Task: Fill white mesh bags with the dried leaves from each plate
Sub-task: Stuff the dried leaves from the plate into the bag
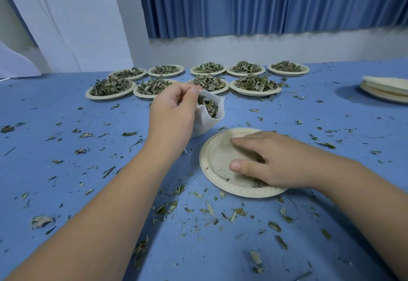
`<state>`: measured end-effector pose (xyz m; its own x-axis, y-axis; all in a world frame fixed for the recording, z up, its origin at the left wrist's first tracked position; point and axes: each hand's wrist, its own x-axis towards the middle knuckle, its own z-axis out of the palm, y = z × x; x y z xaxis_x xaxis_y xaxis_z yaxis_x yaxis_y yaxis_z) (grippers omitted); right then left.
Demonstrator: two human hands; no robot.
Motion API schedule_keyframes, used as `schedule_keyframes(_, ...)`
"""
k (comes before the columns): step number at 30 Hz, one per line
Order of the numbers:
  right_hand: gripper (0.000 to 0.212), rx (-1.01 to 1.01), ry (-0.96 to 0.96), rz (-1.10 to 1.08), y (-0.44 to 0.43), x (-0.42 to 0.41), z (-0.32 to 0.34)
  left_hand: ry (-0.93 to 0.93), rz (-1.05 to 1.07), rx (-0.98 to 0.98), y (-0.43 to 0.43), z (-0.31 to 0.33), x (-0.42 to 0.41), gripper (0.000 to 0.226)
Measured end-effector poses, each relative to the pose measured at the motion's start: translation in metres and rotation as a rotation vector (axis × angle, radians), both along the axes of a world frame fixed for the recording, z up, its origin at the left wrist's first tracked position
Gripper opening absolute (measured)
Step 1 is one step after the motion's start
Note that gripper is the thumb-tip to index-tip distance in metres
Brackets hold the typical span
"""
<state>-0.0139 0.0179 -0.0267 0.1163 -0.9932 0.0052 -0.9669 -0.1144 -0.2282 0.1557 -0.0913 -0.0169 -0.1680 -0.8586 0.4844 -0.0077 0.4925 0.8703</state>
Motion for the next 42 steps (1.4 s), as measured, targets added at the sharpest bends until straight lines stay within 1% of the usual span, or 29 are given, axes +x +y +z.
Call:
schedule_keyframes(2, 0.100, 0.004, -0.048, -0.020, 0.001, -0.001, 0.004, -0.001, 0.006, 0.006, 0.000, 0.000, 0.000, 0.021)
schedule_keyframes(3, 0.095, 0.007, -0.073, -0.030, 0.003, -0.003, 0.006, -0.001, 0.007, 0.009, 0.000, 0.000, 0.000, 0.021)
schedule_keyframes(4, 0.084, 0.013, -0.099, -0.040, 0.005, -0.005, 0.009, -0.004, 0.007, 0.011, -0.001, 0.000, 0.001, 0.021)
schedule_keyframes(7, 0.040, 0.013, -0.192, -0.069, 0.012, -0.014, 0.016, -0.011, 0.009, 0.015, -0.001, 0.000, 0.002, 0.020)
schedule_keyframes(9, 0.018, -0.011, -0.220, -0.080, 0.016, -0.018, 0.019, -0.014, 0.012, 0.017, -0.001, -0.001, 0.001, 0.020)
schedule_keyframes(10, 0.018, -0.020, -0.207, -0.085, 0.016, -0.018, 0.020, -0.016, 0.015, 0.020, -0.001, -0.001, 0.001, 0.020)
schedule_keyframes(13, 0.042, 0.013, -0.109, -0.061, 0.014, -0.012, 0.018, -0.015, 0.011, 0.031, -0.001, 0.000, 0.000, 0.021)
schedule_keyframes(15, 0.046, 0.055, -0.042, -0.005, 0.013, -0.008, 0.016, -0.018, 0.008, 0.028, -0.001, 0.000, 0.000, 0.020)
schedule_keyframes(17, 0.046, 0.092, -0.034, 0.024, 0.016, -0.005, 0.017, -0.019, 0.009, 0.025, 0.000, -0.001, 0.000, 0.021)
schedule_keyframes(19, 0.045, 0.101, -0.078, 0.002, 0.020, -0.005, 0.023, -0.019, 0.010, 0.025, 0.001, -0.001, 0.000, 0.021)
schedule_keyframes(22, 0.043, 0.030, -0.104, -0.111, 0.024, -0.014, 0.033, -0.030, 0.013, 0.020, 0.001, 0.000, 0.000, 0.020)
schedule_keyframes(25, 0.043, -0.042, -0.067, -0.195, 0.025, -0.021, 0.037, -0.038, 0.016, 0.019, 0.001, 0.000, -0.001, 0.019)
schedule_keyframes(27, 0.041, -0.033, -0.033, -0.223, 0.024, -0.019, 0.036, -0.040, 0.014, 0.017, 0.002, -0.001, -0.001, 0.019)
schedule_keyframes(30, 0.041, 0.002, 0.037, -0.210, 0.024, -0.009, 0.030, -0.047, 0.015, 0.011, 0.002, -0.001, -0.001, 0.019)
schedule_keyframes(32, 0.039, 0.023, 0.043, -0.196, 0.025, -0.003, 0.030, -0.048, 0.015, 0.010, 0.002, -0.001, -0.001, 0.019)
schedule_keyframes(35, 0.038, 0.054, 0.016, -0.180, 0.027, 0.002, 0.029, -0.052, 0.009, 0.007, 0.001, -0.001, 0.000, 0.019)
schedule_keyframes(40, 0.033, 0.078, -0.100, -0.130, 0.028, -0.001, 0.030, -0.058, 0.003, -0.006, 0.002, -0.001, -0.001, 0.020)
schedule_keyframes(42, 0.031, 0.077, -0.104, -0.106, 0.027, -0.003, 0.029, -0.057, 0.000, -0.009, 0.002, -0.001, -0.001, 0.020)
